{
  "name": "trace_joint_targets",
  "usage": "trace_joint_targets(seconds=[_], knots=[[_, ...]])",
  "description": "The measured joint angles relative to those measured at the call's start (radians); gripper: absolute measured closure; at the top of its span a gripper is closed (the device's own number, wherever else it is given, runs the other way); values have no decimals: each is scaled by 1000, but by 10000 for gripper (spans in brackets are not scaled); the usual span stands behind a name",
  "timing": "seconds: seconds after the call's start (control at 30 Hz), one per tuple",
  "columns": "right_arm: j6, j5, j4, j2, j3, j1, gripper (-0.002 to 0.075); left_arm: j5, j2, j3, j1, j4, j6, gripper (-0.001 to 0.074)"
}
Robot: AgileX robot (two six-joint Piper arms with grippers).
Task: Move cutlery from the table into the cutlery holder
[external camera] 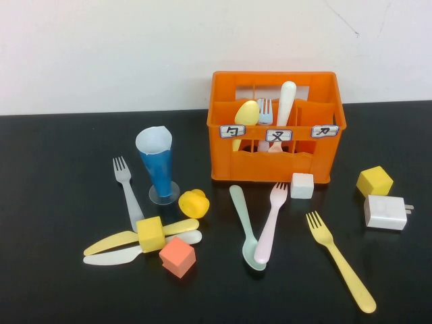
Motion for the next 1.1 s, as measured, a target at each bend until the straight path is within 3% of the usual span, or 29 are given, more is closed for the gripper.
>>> trace_joint_targets(seconds=[0.17,0.33,0.6,0.9,1.03,1.1], knots=[[0,0,0,0,0,0,729,-24,0,0,0,11,35,736],[0,0,0,0,0,0,729,236,54,-168,0,138,187,736],[0,0,0,0,0,0,729,755,448,-599,0,574,375,736],[0,0,0,0,0,0,729,974,877,-906,-5,644,562,736],[0,0,0,0,0,0,729,993,1026,-971,-92,676,566,736],[0,0,0,0,0,0,729,986,1102,-989,-174,725,547,736]])
